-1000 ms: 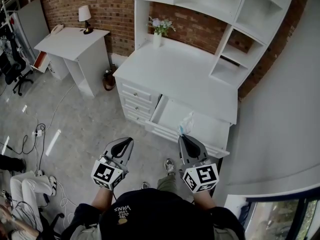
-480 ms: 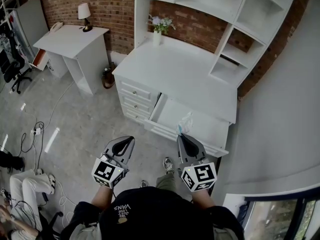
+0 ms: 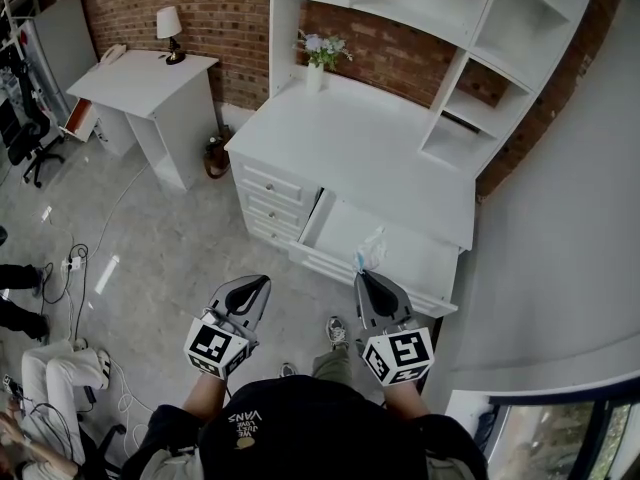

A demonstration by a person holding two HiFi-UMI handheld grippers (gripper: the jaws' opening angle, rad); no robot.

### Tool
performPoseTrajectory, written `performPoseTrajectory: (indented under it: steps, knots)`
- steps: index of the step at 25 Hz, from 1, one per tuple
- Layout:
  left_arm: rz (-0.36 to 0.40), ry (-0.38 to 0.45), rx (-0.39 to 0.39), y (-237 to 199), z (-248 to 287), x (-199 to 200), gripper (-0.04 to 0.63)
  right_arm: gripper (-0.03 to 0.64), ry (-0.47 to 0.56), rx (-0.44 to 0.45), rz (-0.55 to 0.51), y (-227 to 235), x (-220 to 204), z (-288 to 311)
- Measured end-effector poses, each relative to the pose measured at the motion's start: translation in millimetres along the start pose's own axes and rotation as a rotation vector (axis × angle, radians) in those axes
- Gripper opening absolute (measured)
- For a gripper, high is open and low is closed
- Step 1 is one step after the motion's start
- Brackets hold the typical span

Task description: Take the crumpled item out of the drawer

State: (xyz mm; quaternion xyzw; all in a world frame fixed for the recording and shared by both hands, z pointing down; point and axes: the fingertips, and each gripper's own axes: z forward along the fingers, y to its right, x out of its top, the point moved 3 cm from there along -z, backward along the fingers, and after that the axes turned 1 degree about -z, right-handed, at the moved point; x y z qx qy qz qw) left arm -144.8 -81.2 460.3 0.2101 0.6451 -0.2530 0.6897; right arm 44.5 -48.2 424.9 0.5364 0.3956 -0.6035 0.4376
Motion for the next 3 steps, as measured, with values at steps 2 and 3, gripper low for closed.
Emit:
performPoseTrajectory:
  steps: [2, 3]
  knots:
    - [0.000, -0.002, 0.000, 0.2, 0.1, -0.8, 0.008, 0.002, -0.001, 0.002, 0.001, -0.4, -0.5, 0.1]
    - [-0.001, -0.003, 0.000, 0.2, 0.3, -1.2, 0.008, 0.002, -0.002, 0.004, 0.001, -0.5, -0.7, 0.1]
